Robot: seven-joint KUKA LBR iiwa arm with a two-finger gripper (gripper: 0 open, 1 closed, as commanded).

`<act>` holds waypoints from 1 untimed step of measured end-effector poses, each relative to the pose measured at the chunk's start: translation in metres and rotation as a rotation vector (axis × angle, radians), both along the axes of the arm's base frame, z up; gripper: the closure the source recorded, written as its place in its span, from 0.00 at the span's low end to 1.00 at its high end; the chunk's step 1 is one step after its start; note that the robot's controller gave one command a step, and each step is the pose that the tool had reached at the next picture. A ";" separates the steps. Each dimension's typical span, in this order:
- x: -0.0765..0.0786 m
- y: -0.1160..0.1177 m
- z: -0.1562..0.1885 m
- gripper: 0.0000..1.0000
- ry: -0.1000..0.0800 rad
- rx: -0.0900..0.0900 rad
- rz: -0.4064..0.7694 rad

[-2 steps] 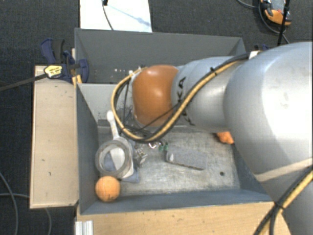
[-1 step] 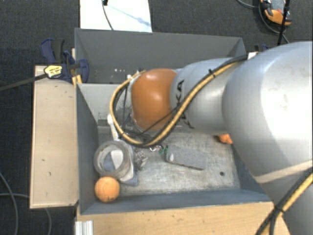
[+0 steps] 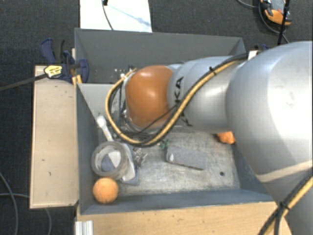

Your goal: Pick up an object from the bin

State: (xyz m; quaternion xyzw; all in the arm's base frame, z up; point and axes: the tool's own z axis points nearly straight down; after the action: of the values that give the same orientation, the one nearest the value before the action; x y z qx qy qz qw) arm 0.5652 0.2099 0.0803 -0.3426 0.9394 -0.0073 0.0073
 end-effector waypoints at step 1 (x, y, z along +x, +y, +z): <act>-0.001 0.005 0.005 0.00 -0.001 -0.002 -0.056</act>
Offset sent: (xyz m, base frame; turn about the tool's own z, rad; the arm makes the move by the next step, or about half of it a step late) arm -0.0016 0.0296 -0.0103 -0.2575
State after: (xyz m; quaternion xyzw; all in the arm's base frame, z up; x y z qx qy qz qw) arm 0.5642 0.2145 0.0858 -0.3160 0.9487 -0.0089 0.0073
